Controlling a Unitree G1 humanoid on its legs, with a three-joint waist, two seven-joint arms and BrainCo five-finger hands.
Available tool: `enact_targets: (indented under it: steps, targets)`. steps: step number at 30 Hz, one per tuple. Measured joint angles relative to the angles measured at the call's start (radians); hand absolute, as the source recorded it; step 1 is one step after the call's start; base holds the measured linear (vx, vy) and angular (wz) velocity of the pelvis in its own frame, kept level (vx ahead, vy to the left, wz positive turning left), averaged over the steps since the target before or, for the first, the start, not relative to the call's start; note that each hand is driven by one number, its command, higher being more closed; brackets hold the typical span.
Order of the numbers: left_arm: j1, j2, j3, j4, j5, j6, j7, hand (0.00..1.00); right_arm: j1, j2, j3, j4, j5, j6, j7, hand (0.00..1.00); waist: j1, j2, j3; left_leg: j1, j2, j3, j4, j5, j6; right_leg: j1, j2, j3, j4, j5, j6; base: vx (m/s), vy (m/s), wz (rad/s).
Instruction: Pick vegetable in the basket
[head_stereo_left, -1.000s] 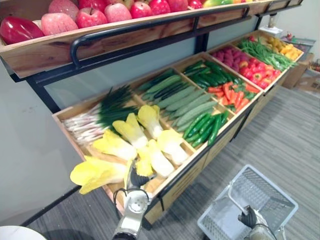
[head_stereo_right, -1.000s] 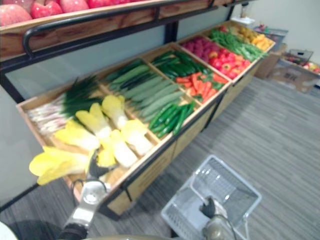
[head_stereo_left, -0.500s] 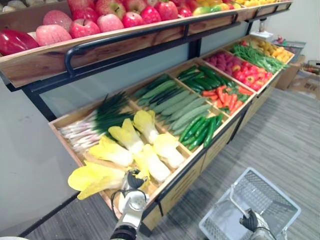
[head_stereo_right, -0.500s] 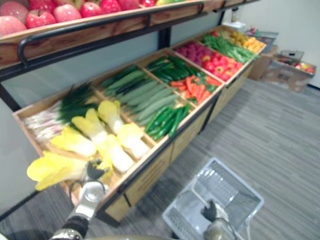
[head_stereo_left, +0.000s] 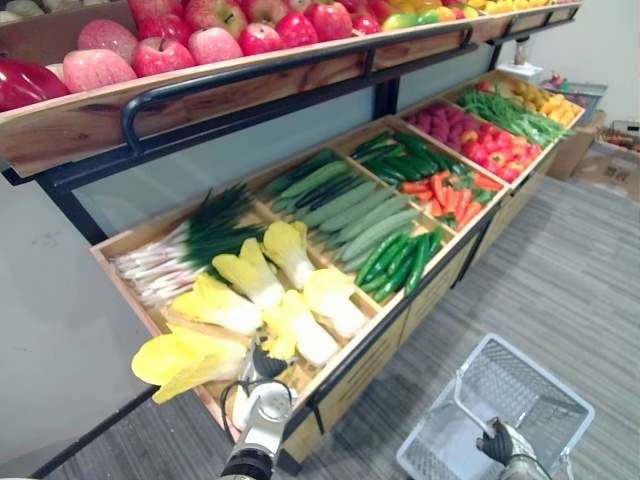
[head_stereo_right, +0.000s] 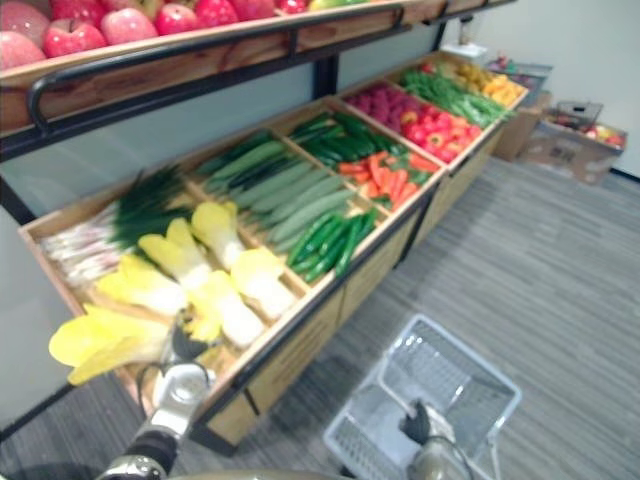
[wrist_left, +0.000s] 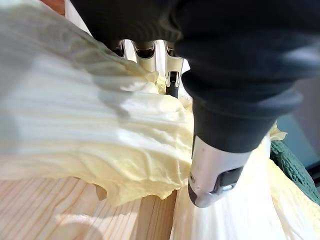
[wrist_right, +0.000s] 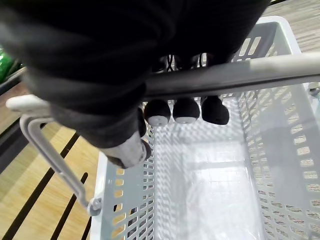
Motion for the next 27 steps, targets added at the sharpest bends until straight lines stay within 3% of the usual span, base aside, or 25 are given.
enact_targets:
  steps: [20, 27]
  targets:
    - [-0.001, -0.001, 0.008, -0.004, -0.018, 0.000, 0.000, 1.00, -0.006, -0.001, 0.000, 0.023, 0.007, 0.000, 0.000, 1.00, -0.003, -0.001, 0.000, 0.001, 0.001, 0.001, 0.000, -0.002, -0.003, 0.000, 0.001, -0.001, 0.000, -0.001, -0.001, 0.00, 0.000, 0.00]
    - [0.069, -0.019, 0.032, -0.222, -0.058, 0.009, 0.002, 1.00, -0.006, 0.004, -0.025, 0.016, 0.006, 0.001, 0.000, 1.00, -0.002, -0.009, 0.008, -0.002, 0.001, -0.004, 0.000, -0.003, -0.002, -0.001, 0.001, -0.006, 0.000, -0.002, -0.003, 0.00, 0.000, 0.00]
